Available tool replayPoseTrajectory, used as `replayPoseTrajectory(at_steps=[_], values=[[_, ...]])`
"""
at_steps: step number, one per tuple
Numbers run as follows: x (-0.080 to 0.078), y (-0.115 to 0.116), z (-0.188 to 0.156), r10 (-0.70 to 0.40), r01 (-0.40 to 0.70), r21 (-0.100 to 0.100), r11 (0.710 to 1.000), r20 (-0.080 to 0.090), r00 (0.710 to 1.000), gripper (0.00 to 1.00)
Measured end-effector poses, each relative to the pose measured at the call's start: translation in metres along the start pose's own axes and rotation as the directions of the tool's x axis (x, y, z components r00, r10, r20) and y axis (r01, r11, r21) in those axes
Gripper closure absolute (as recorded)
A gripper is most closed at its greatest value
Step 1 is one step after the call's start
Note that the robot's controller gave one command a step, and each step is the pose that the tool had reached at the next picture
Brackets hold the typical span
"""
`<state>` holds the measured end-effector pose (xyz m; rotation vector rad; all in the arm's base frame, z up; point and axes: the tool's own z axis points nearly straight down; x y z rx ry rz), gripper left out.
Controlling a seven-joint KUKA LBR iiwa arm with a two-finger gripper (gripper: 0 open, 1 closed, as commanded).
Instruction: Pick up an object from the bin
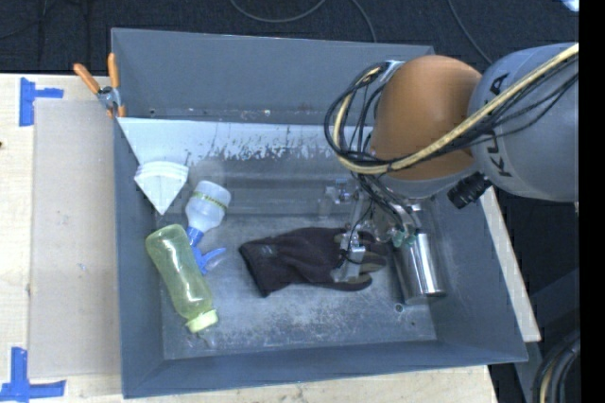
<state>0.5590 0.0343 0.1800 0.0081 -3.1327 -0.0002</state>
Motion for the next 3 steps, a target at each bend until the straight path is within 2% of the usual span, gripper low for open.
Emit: replayPoseTrajectory(at_steps=[1,2,3], values=[[-0.001,0.0,-0.005,0.001,-0.001,0.0,1.0,0.008,1.0,0.0],[-0.01,0.008,0.015,-0.109,0.109,0.002,0.994,0.013,0.994,0.0],[-0.029,0.033,0.069,-0.334,0.334,0.003,0.943,0.009,0.943,0.0]])
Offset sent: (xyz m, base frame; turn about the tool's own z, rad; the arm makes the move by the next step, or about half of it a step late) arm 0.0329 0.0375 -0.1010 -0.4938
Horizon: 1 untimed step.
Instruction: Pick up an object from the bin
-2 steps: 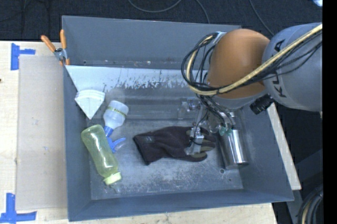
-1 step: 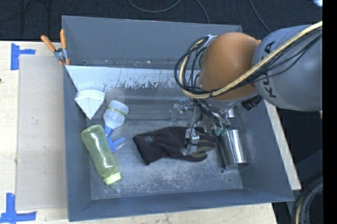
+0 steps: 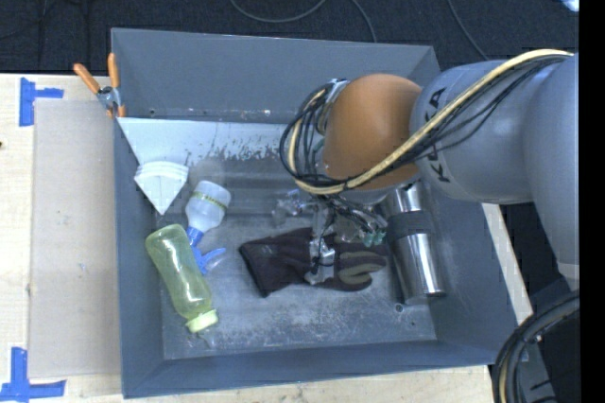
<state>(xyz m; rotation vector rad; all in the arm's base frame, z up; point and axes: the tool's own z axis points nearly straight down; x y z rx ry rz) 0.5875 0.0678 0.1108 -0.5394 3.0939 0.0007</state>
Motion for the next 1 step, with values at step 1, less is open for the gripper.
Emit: replayPoseTrajectory(at_steps=[1], values=[[-0.0079,0.0074,0.0344,-0.028,0.028,-0.002,1.0,-0.006,1.0,0.0]])
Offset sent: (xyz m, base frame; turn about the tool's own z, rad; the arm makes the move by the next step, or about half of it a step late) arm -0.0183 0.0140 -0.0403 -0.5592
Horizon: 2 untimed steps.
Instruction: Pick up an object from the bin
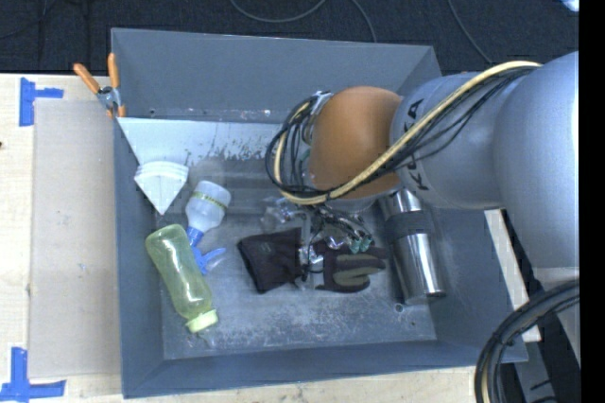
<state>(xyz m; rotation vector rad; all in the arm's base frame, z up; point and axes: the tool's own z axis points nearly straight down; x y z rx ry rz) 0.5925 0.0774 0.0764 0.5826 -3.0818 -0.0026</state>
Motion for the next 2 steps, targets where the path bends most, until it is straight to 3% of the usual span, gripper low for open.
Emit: replayPoseTrajectory(at_steps=[1,2], values=[[0.0189,0.0117,0.0044,-0.503,0.503,0.006,0.865,0.005,0.865,1.0],[0.0189,0.0116,0.0044,-0.501,0.501,0.006,0.865,0.005,0.865,1.0]])
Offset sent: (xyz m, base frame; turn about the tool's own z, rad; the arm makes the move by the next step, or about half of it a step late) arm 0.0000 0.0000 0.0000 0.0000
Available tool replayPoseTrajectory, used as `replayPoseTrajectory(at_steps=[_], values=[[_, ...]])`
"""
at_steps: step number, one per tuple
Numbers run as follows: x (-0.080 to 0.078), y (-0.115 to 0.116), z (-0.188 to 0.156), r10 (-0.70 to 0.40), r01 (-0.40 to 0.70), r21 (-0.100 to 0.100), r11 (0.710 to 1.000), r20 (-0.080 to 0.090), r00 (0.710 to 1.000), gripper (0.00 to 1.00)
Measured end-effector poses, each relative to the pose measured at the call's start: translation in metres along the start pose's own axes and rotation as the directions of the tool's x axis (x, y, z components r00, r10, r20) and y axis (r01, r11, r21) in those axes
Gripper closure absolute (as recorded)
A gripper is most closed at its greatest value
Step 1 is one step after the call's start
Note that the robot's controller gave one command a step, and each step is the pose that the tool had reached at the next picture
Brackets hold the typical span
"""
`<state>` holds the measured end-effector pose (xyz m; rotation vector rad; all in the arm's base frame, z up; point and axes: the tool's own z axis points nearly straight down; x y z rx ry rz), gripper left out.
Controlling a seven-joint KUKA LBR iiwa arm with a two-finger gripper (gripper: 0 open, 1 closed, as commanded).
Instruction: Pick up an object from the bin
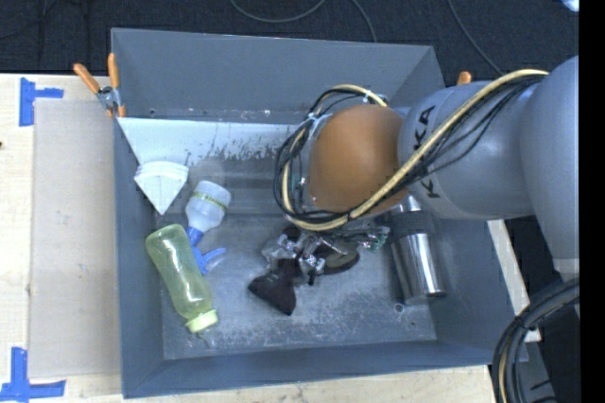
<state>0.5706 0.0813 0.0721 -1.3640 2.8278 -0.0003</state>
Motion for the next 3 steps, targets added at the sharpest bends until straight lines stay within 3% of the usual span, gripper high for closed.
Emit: replayPoseTrajectory(at_steps=[1,2,3], values=[[-0.003,-0.01,-0.096,0.029,-0.029,-0.001,1.0,0.001,1.0,1.0],[-0.003,-0.01,-0.096,0.029,-0.029,-0.001,1.0,0.001,1.0,1.0],[-0.002,-0.007,-0.144,0.041,-0.041,-0.006,0.999,-0.003,0.999,1.0]])
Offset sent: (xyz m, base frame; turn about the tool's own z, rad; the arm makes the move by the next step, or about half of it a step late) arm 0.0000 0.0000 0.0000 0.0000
